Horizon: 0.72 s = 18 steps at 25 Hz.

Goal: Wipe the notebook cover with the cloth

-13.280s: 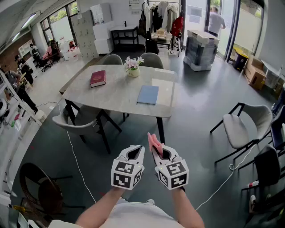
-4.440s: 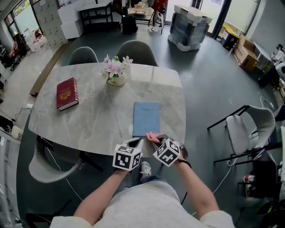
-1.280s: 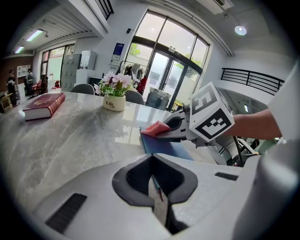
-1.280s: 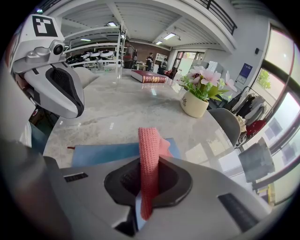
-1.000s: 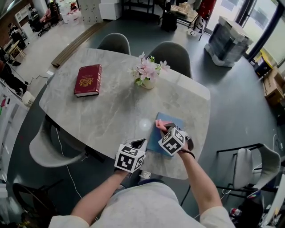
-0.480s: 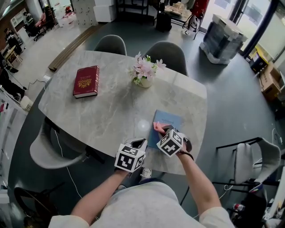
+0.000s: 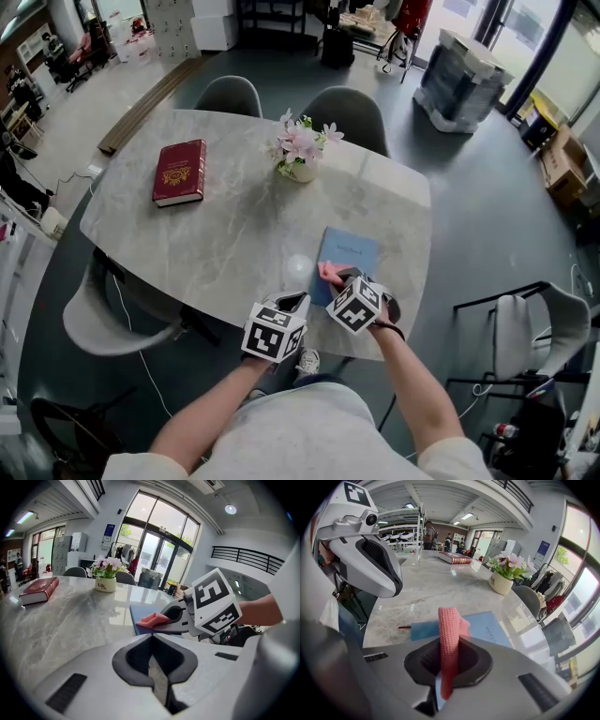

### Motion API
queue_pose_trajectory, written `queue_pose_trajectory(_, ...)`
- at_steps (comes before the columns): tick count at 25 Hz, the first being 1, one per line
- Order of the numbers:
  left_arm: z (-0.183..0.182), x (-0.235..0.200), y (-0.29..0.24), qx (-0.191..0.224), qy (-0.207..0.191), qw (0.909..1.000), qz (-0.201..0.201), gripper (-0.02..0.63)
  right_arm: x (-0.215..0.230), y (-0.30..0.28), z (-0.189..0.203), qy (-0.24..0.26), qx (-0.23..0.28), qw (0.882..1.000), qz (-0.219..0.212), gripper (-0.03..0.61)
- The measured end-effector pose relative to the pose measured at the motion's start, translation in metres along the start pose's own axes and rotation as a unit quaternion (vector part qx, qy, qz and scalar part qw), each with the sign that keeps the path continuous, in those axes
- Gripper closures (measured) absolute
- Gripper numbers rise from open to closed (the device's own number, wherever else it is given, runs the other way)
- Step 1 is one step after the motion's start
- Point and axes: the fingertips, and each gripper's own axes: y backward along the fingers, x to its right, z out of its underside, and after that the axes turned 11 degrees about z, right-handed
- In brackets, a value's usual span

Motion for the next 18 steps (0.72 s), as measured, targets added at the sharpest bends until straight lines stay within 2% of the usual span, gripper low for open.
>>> queue_pose_trajectory(18,0.012,0.014,0.012,-0.002,-0.01,0.9999,0.005,0.607,-0.037,0.019,0.004,0.011,0.007,1.0,-0.017,0.563)
